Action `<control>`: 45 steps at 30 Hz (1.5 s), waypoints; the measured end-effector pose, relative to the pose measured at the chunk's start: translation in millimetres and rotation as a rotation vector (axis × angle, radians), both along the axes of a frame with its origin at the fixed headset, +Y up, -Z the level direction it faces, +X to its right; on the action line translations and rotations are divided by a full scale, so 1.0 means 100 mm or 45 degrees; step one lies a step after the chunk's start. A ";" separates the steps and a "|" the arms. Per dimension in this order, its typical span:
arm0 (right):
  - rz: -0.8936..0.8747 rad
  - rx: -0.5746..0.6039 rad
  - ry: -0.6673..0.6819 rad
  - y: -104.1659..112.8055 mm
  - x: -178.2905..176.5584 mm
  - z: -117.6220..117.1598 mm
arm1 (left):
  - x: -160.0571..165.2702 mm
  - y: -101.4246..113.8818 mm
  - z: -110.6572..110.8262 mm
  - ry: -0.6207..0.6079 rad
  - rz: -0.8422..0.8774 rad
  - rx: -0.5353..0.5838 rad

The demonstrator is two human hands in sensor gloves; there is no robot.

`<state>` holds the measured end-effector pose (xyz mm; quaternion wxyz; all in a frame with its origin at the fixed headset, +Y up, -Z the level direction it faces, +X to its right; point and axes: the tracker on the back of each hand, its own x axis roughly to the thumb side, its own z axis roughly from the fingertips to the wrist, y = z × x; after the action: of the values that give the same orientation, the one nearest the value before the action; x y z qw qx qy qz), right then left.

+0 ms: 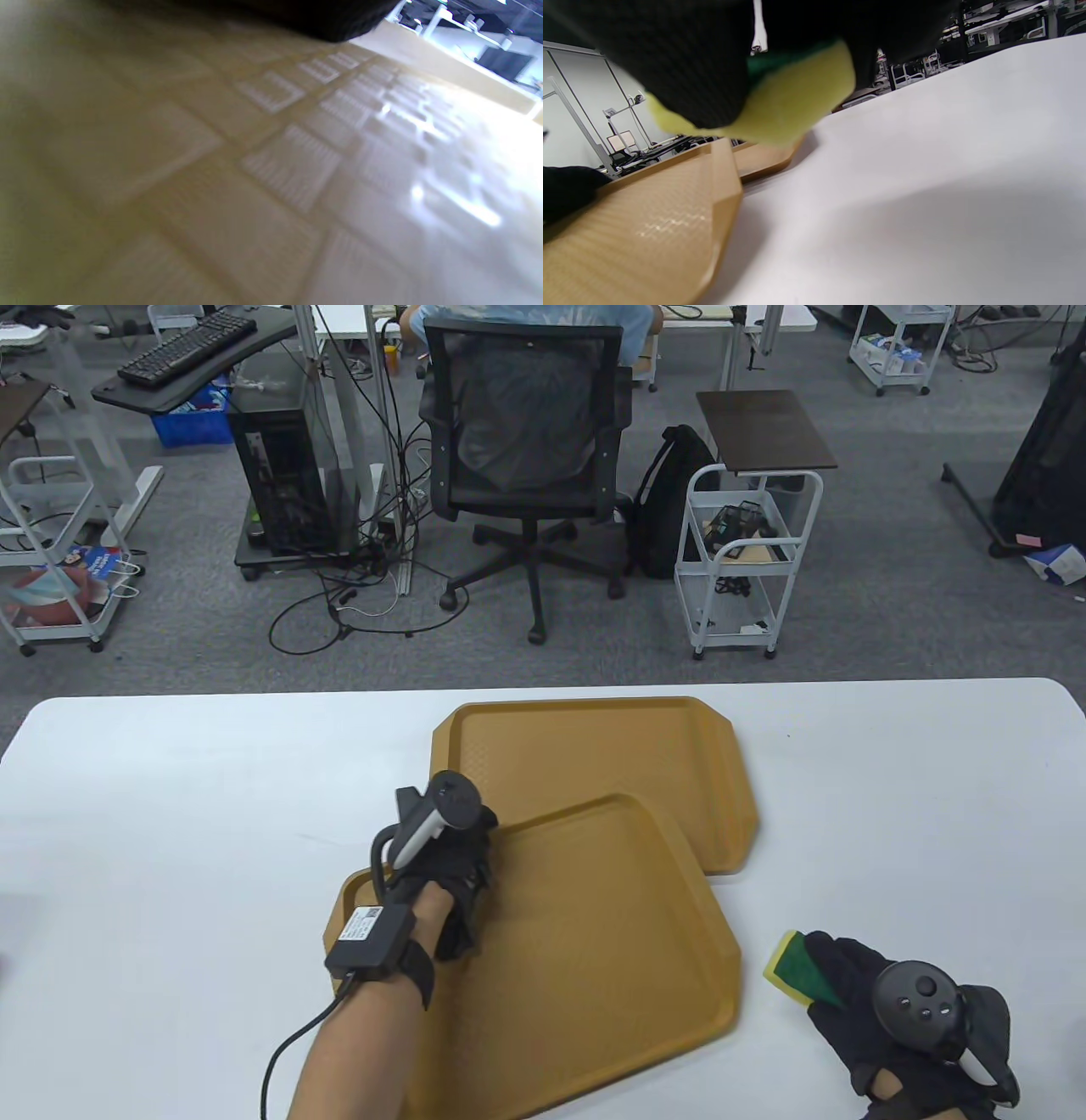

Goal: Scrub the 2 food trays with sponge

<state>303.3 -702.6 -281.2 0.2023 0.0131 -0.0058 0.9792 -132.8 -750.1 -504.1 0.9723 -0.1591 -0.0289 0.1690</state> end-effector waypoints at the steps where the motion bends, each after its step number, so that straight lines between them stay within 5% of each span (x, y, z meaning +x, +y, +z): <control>1: -0.001 0.001 0.001 0.00 0.00 0.00 | 0.14 -0.04 0.00 -0.036 0.029 -0.015; 6: -0.013 -0.002 0.013 0.01 0.00 0.00 | 0.52 -0.16 0.00 -0.076 -0.126 -0.028; 23: -0.025 0.000 0.030 0.02 -0.02 0.00 | 0.92 -0.19 0.24 -0.277 -0.450 0.107; 37: -0.040 -0.025 0.006 -0.02 -0.01 -0.01 | 0.85 -0.21 0.42 -0.318 -0.537 0.223; 45: -0.045 -0.058 -0.052 -0.13 0.03 -0.07 | 0.10 0.04 0.82 -0.025 -0.511 0.164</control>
<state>306.3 -715.3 -288.0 0.2196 -0.0116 0.0121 0.9754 -122.7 -746.0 -422.4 0.9943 -0.1007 -0.0167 -0.0320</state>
